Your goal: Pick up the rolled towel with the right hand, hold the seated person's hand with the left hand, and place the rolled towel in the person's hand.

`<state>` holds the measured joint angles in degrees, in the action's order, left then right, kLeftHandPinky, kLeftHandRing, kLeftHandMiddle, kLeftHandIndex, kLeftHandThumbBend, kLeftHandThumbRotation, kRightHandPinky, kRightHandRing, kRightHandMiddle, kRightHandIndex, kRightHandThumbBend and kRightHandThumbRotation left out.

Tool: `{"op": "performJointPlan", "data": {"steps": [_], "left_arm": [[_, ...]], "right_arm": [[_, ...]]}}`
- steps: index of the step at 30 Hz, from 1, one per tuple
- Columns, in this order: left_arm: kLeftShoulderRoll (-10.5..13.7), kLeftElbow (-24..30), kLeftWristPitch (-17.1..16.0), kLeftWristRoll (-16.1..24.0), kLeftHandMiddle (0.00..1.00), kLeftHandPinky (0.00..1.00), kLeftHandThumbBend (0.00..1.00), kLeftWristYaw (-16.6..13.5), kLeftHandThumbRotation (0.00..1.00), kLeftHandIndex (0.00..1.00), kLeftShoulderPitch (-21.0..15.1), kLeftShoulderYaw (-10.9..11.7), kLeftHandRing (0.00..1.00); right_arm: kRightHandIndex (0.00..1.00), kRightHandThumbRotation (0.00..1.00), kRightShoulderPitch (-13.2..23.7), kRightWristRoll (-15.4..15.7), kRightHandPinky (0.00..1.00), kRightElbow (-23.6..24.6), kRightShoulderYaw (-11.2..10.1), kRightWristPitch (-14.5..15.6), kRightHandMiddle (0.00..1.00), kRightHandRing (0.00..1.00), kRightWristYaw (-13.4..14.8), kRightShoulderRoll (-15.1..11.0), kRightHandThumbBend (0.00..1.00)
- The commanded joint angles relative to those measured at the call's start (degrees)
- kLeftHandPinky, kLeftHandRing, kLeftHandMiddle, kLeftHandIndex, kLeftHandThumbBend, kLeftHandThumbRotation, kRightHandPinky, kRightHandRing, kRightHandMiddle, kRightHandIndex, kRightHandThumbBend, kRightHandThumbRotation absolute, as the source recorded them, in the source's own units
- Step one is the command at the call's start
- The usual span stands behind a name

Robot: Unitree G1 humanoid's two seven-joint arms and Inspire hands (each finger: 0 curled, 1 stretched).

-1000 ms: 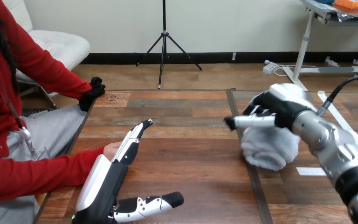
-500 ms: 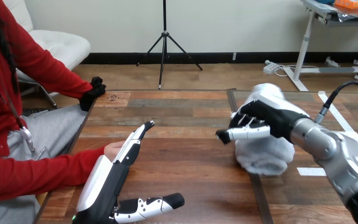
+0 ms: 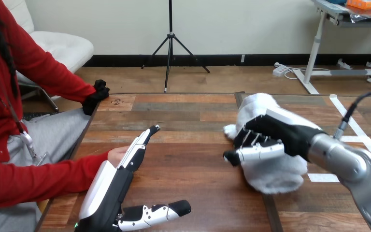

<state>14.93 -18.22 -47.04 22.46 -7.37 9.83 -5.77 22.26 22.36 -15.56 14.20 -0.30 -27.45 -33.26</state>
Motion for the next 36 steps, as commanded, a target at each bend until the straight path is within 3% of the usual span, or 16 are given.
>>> {"op": "performJointPlan", "data": {"steps": [1,9,17,22,36], "left_arm": [[0.7,0.2,-1.6,-1.6,0.97,0.93,1.00,0.2,0.59,0.96,-4.8,0.7,0.98],[0.6,0.3,-1.4,-1.6,0.97,0.93,1.00,0.6,0.58,0.96,-5.1,0.5,0.99],[0.5,0.8,-1.0,-2.0,0.97,0.94,1.00,1.2,0.58,0.96,-5.1,0.4,0.99],[0.5,-0.1,-2.0,-2.4,0.97,0.94,1.00,1.2,0.57,0.96,-5.4,0.5,0.99],[0.8,-0.3,-1.8,-1.7,0.97,0.94,1.00,1.0,0.58,0.96,-5.5,0.8,0.99]], "right_arm": [[0.60,0.62,-2.9,-1.2,0.50,6.7,-2.6,2.2,0.60,0.56,-0.6,-1.4,0.95],[0.63,0.55,-3.6,0.6,0.51,8.8,-3.8,4.4,0.63,0.58,2.5,-0.9,0.93],[0.64,0.54,-4.5,1.1,0.47,10.1,-5.1,4.0,0.61,0.56,6.9,-0.5,0.93],[0.63,0.54,-4.5,0.5,0.42,10.7,-6.4,4.3,0.59,0.54,9.5,0.5,0.94],[0.59,0.51,-4.0,-1.4,0.36,12.8,-8.7,3.6,0.53,0.47,12.8,1.6,0.96]]}}
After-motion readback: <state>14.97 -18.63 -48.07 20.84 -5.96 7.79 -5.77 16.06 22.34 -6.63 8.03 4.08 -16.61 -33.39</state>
